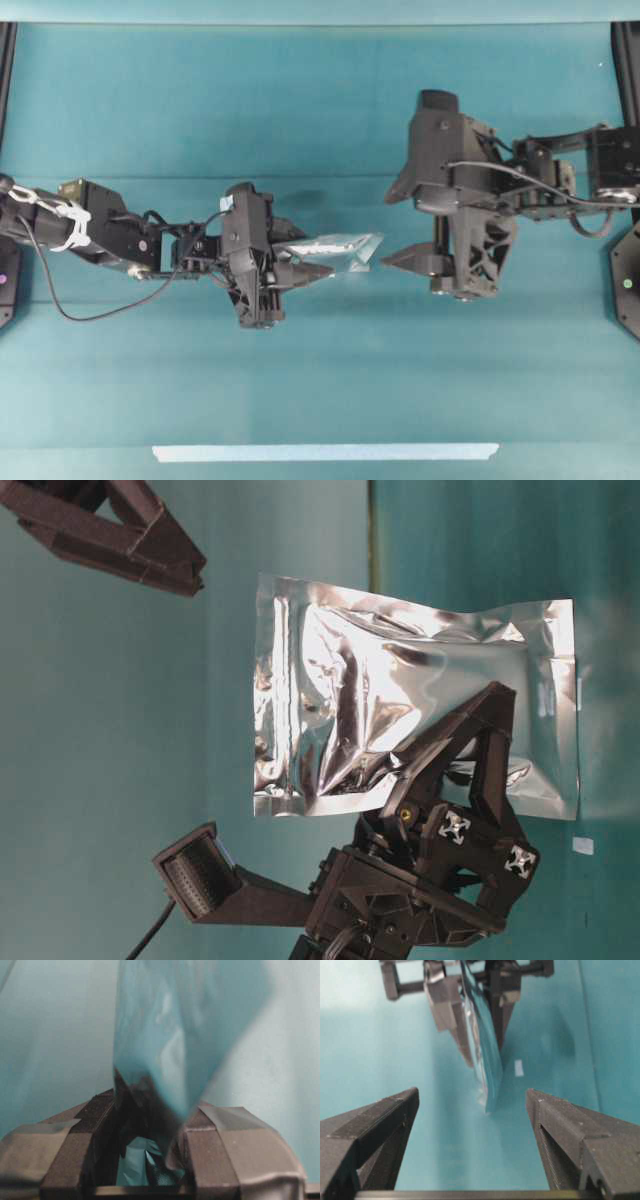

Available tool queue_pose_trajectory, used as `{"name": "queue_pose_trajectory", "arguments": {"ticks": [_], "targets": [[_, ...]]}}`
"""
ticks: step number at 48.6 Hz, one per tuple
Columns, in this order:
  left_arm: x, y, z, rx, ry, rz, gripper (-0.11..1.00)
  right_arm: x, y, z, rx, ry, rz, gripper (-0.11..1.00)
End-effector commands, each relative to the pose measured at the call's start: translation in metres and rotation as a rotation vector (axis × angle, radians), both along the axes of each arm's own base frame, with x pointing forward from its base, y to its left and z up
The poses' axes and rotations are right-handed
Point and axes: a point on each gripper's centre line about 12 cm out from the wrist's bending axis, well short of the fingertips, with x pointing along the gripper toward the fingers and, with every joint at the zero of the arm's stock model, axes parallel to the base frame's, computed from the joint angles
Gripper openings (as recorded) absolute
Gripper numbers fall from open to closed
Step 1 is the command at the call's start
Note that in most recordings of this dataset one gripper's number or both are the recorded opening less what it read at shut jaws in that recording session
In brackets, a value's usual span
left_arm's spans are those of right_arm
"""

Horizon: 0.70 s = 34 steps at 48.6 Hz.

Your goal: Hand over the silver zip bag and make it stand upright.

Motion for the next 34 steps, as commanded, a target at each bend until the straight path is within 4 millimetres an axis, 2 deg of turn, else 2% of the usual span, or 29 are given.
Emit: {"name": "queue_pose_trajectory", "arguments": {"ticks": [1,28,34], "targets": [[0.001,-0.003,0.003,0.0,-0.009,-0.007,0.27,-0.005,0.002,0.012,0.004,-0.045,-0.003,0.9],[0.001,-0.002,0.003,0.007,-0.009,-0.009,0.27,-0.036,0.003,0.01,0.002,-0.118,-0.002,0.9],[0.001,-0.003,0.004,0.029,-0.01,-0.021,0.27,-0.038,0.003,0.009,0.002,-0.117,-0.002,0.9]]}}
